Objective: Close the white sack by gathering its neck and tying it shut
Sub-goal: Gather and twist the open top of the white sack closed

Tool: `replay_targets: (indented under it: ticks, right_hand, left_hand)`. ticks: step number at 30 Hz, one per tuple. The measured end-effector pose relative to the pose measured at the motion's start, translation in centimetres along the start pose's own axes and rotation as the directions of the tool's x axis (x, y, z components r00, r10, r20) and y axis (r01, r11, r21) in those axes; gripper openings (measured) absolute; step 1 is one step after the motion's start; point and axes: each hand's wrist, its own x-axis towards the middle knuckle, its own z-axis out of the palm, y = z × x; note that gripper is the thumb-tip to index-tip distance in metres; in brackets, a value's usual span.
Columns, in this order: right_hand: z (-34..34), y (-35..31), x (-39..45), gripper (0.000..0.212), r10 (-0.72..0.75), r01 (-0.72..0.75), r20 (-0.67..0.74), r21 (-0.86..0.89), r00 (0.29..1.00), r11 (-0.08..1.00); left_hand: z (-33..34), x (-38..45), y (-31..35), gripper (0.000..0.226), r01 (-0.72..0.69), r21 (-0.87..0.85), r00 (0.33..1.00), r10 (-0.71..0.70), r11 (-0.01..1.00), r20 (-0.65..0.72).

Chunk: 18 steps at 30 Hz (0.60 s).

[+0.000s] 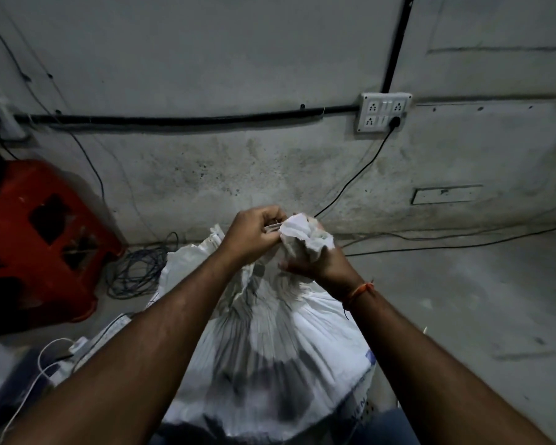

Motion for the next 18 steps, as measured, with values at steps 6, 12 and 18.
replay_targets:
  ticks: [6, 12, 18]
  right_hand:
    - [0.9, 1.7, 1.4, 0.021, 0.087, -0.069, -0.182, 0.103, 0.979, 0.992]
    - [1.0, 2.1, 1.8, 0.014, 0.125, -0.038, -0.247, 0.329, 0.961, 0.944]
    - [0.6, 3.8, 1.9, 0.044, 0.352, -0.134, -0.294, 0.567, 0.889, 0.812]
  left_hand:
    - [-0.3, -0.5, 0.1, 0.017, 0.008, -0.089, 0.988, 0.006, 0.996, 0.154]
    - [-3.4, -1.6, -1.9, 0.031, 0.002, 0.315, 0.972, -0.076, 0.949, 0.222]
    - [-7.4, -0.6, -4.0, 0.035, 0.104, 0.324, 0.974, -0.162, 0.94, 0.156]
